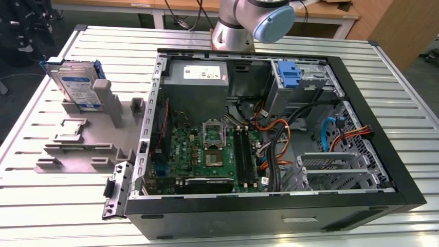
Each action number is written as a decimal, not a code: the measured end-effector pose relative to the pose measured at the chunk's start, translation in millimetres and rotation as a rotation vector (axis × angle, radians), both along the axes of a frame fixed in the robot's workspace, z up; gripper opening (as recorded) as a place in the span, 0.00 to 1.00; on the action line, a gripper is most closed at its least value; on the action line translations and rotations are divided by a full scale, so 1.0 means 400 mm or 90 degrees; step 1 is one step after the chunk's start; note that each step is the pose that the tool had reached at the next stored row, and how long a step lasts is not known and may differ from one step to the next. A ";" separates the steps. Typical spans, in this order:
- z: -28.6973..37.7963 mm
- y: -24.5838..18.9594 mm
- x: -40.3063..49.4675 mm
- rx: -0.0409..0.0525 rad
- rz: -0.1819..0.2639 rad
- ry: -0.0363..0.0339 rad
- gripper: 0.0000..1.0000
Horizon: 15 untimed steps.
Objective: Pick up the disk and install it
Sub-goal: 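Pick up the disk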
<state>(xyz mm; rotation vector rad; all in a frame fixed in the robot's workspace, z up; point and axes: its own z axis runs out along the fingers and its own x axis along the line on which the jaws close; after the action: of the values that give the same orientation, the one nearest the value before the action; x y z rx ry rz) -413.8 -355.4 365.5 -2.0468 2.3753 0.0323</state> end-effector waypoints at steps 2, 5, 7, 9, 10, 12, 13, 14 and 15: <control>-0.003 0.000 0.000 -0.0001 0.017 0.0001 0.50; -0.005 0.000 0.000 0.0000 0.039 0.0001 0.50; -0.007 0.000 0.000 0.0001 0.043 0.0001 0.50; -0.010 0.001 0.000 0.0001 0.043 0.0000 0.50; -0.012 0.001 0.000 0.0001 0.043 0.0000 0.50; -0.017 0.003 0.000 0.0001 0.043 0.0001 0.50; -0.020 0.004 0.000 0.0001 0.043 0.0001 0.50; -0.022 0.005 0.000 0.0001 0.043 0.0001 0.50; -0.023 0.005 0.000 0.0001 0.043 0.0000 0.50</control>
<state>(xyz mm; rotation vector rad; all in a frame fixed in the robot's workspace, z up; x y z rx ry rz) -413.8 -353.4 356.2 -2.1270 2.3047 0.0328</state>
